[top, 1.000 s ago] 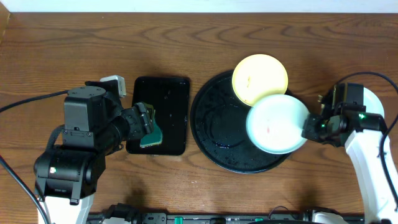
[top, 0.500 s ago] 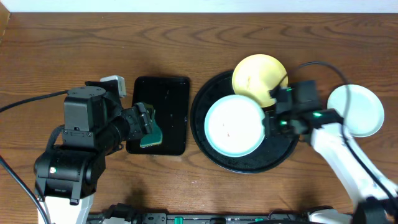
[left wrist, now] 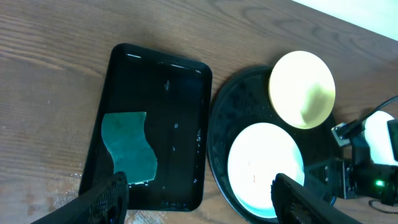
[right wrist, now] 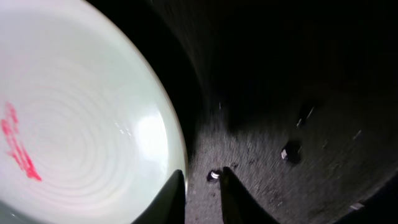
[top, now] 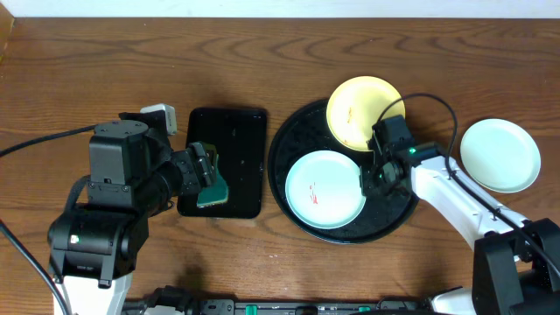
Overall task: Clean dirty plates on tray and stack at the side
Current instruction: 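Grasp the sponge again with the left gripper and lift it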
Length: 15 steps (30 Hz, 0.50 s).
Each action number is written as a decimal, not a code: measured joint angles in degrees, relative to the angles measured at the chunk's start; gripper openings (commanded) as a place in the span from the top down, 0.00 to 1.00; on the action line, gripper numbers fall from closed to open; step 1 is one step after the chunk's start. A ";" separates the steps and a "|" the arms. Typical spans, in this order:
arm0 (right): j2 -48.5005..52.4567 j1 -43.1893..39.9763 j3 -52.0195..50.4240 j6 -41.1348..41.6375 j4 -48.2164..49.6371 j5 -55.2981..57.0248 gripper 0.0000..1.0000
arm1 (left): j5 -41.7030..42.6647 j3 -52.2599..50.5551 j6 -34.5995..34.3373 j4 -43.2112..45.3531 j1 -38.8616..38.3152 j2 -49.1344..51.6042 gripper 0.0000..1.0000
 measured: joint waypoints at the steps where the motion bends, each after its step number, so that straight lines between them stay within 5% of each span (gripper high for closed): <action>1: 0.00 0.00 0.63 -1.33 0.15 0.28 0.80 | -0.02 0.00 0.00 0.00 0.00 0.00 0.26; 9: 1.77 0.00 1.27 -9.05 3.26 1.11 0.81 | -0.02 0.00 -0.02 -0.92 0.00 1.09 0.26; 15: 7.13 0.09 1.46 -10.51 5.68 -2.12 0.99 | -0.02 -0.96 -0.02 -4.17 0.00 6.82 0.27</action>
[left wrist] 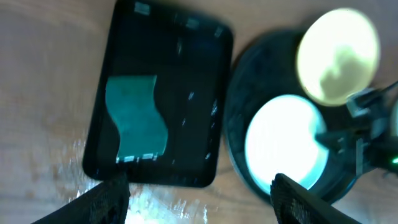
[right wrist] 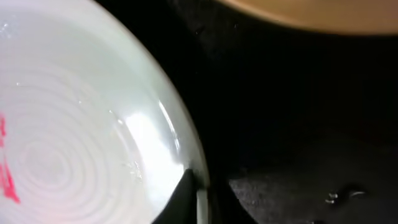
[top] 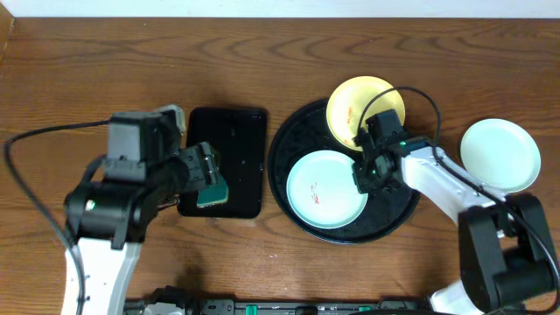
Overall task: Clean dirty plates on tray and stack at the side
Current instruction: 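Grasp the sponge again with the left gripper and lift it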
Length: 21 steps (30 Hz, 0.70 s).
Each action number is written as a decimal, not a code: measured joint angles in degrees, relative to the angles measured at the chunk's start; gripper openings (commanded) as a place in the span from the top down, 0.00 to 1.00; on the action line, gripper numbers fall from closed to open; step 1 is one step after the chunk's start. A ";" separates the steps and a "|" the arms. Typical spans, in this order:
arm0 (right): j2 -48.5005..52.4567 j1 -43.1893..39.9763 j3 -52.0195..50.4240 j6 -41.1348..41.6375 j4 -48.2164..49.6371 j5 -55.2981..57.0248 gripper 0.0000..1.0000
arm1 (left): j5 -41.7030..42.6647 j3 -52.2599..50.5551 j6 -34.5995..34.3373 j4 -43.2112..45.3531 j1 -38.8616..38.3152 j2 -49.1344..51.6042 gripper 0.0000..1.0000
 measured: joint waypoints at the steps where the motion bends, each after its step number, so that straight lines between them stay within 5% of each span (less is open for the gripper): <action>1: -0.07 -0.02 0.15 0.02 -0.02 -0.33 0.99 | 0.00 -0.13 0.00 -0.26 0.00 1.27 0.28; 3: 0.00 -0.07 0.20 0.35 0.07 -0.39 0.99 | 0.02 -0.24 -0.11 -0.35 0.00 3.63 0.36; 21: -0.02 0.22 0.52 12.09 -1.42 1.42 0.99 | -7.02 -4.96 -6.08 8.74 -0.07 36.35 0.52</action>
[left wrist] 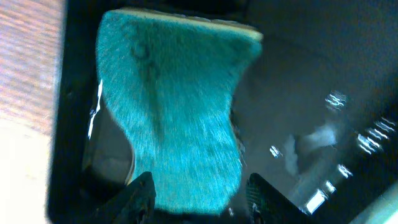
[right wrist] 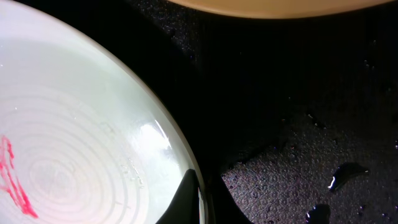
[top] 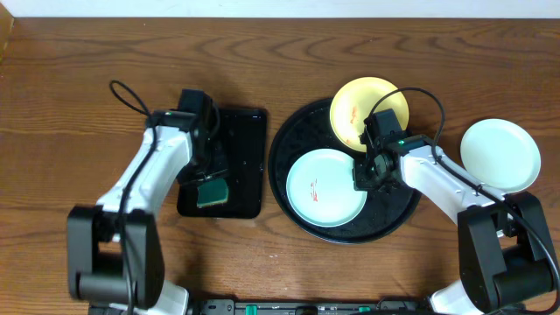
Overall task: Clean dirty plates on tray and stack at the side
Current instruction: 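Grasp the sponge again with the left gripper and lift it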
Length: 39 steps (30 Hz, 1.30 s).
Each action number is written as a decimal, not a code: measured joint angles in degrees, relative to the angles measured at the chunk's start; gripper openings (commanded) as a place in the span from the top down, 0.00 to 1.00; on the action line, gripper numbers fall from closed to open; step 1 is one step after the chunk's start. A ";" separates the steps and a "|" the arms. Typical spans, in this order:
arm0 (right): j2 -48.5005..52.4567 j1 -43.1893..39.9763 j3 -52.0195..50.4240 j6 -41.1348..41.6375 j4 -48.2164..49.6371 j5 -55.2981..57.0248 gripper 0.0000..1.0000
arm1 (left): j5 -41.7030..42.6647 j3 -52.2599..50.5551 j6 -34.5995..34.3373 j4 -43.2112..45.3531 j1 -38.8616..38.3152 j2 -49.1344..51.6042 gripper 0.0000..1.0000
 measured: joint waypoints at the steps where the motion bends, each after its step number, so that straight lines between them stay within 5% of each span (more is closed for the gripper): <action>1: 0.00 0.02 0.00 0.00 0.00 0.00 0.99 | -0.31 -0.02 -0.31 0.83 0.00 1.33 0.53; 4: 0.00 0.02 0.00 0.17 -0.07 0.00 0.99 | -0.85 -0.02 -1.44 3.89 0.00 4.90 0.64; 7: 0.00 0.02 0.00 0.20 -0.07 0.02 0.99 | -1.46 -0.02 -2.10 5.14 0.00 6.69 0.90; 16: 0.00 0.00 0.02 0.37 -0.28 0.09 0.99 | 3.67 0.26 2.08 6.64 0.59 7.74 0.92; 19: -0.02 0.00 0.02 0.42 -0.37 0.15 0.99 | 5.07 0.28 3.56 6.40 0.70 6.99 0.57; 21: -0.02 0.00 0.02 0.42 -0.42 0.15 0.99 | 6.45 0.28 3.93 6.29 0.48 5.68 0.48; 34: -0.02 0.00 0.02 0.81 -0.44 0.17 0.99 | 0.50 -3.21 2.40 7.43 0.00 0.09 0.38; 37: -0.02 0.00 0.04 0.83 -0.46 0.17 0.99 | -0.70 -7.13 0.70 11.23 0.00 0.11 0.50; 39: -0.02 0.00 0.04 0.81 -0.46 0.17 0.99 | -0.17 -8.96 -0.24 14.25 0.00 0.11 0.76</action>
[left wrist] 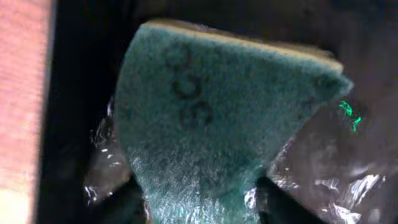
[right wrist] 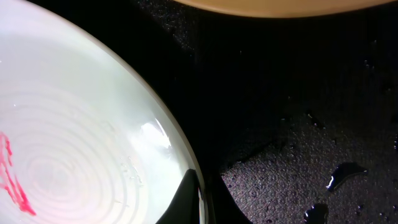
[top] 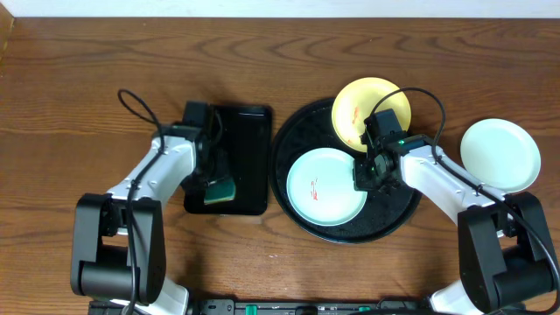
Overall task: Clean dirty plates on tray and stack at the side
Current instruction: 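Grasp the sponge again with the left gripper and lift it, then scrub the pale green plate with the sponge while right gripper holds rim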
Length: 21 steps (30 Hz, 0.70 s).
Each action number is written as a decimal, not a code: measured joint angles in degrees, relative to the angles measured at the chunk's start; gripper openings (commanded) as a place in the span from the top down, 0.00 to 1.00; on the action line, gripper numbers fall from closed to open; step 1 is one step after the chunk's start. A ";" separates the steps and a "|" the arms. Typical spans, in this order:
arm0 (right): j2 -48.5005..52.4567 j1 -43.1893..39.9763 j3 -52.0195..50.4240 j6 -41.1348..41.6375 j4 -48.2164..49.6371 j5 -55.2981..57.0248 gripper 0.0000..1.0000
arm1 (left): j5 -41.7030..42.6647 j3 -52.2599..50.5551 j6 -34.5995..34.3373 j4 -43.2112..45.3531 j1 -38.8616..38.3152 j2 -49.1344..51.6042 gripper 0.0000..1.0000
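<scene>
A pale plate (top: pixel 324 186) with a red smear (right wrist: pixel 12 168) lies on the round black tray (top: pixel 293 140). My right gripper (right wrist: pixel 202 194) is shut on the plate's right rim; in the overhead view the right gripper (top: pixel 366 175) sits at that edge. A yellow plate (top: pixel 367 109) with red marks lies at the tray's back. A green sponge (left wrist: pixel 217 118) lies in the black rectangular tray (top: pixel 249 131). My left gripper (left wrist: pixel 199 208) is down on the sponge's near end, a finger pressed against each side, and the sponge narrows between them.
A clean white plate (top: pixel 500 155) sits on the wooden table at the far right, outside the round tray. Water drops lie on the round tray's rough floor (right wrist: pixel 311 155). The rectangular tray's floor is wet and shiny (left wrist: pixel 348 174).
My left gripper has come closer onto the sponge, and its fingers now press the sponge's sides. The rectangular tray sits slightly further right. The right gripper still pinches the pale plate's rim.
At first my left gripper hung open high above the rectangular tray, and the right fingers stood on the round tray beside the pale plate. Then the right fingers were at the rim. Later the left gripper straddled the sponge, and now it grips it.
</scene>
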 measured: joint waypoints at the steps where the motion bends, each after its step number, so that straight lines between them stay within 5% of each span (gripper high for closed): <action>1: 0.00 0.00 0.00 0.00 0.00 0.00 0.99 | 0.50 -0.61 -0.13 1.33 0.00 -0.02 0.92; 21: -0.02 0.00 0.00 0.00 0.02 0.02 0.99 | 2.16 3.87 0.55 -5.64 -0.33 -2.95 0.93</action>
